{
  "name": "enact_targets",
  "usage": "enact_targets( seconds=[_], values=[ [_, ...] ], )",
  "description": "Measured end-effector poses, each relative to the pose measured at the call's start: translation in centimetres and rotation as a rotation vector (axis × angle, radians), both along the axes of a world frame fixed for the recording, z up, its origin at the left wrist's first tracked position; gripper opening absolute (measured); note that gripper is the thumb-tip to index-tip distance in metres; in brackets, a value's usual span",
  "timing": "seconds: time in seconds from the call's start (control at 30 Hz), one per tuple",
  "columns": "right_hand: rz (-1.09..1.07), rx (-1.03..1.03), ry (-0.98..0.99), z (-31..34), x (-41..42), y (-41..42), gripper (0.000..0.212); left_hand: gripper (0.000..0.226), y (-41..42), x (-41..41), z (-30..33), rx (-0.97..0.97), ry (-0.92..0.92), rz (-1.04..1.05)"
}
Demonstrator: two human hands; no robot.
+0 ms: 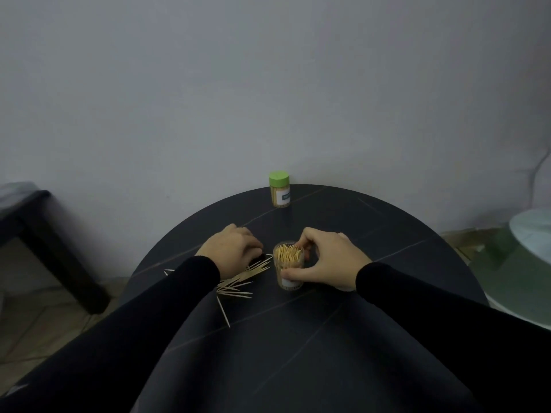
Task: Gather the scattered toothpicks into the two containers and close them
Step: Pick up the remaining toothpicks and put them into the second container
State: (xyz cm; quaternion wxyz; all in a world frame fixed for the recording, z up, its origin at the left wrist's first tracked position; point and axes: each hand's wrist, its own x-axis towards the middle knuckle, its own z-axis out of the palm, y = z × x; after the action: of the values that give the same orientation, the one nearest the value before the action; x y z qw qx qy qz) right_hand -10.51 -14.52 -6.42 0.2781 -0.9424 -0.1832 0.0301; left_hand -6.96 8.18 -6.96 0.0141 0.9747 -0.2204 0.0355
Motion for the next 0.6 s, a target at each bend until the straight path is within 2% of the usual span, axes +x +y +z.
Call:
enact_targets(
  seconds=[0.07,0.13,0.3,0.43,0.6],
  values=[
    [0.005,0.007,-0.009,0.1,-0.1,0.1,0.050,0.039,-0.9,-0.3,0.1,-0.051,0.079,-0.015],
    [0.006,0.013,-0.010,0.1,-0.2,0.2,0.049,0.041,-1.6,-0.7,0.1,-0.010,0.116,-0.063],
    [0.005,0.024,0.002,0.0,-0.5,0.4,0.048,0.025,-1.1,-1.1,0.0,0.027,0.007,-0.046],
    [-0.002,0.013,0.014,0.1,-0.7,0.6,0.050,0.023,-0.7,-1.7,0.0,0.020,-0.017,0.019],
    [-0.001,0.000,0.006,-0.1,-1.2,1.2,0.051,0.040,-0.7,-2.8,0.9,0.093,0.040,0.119]
  ],
)
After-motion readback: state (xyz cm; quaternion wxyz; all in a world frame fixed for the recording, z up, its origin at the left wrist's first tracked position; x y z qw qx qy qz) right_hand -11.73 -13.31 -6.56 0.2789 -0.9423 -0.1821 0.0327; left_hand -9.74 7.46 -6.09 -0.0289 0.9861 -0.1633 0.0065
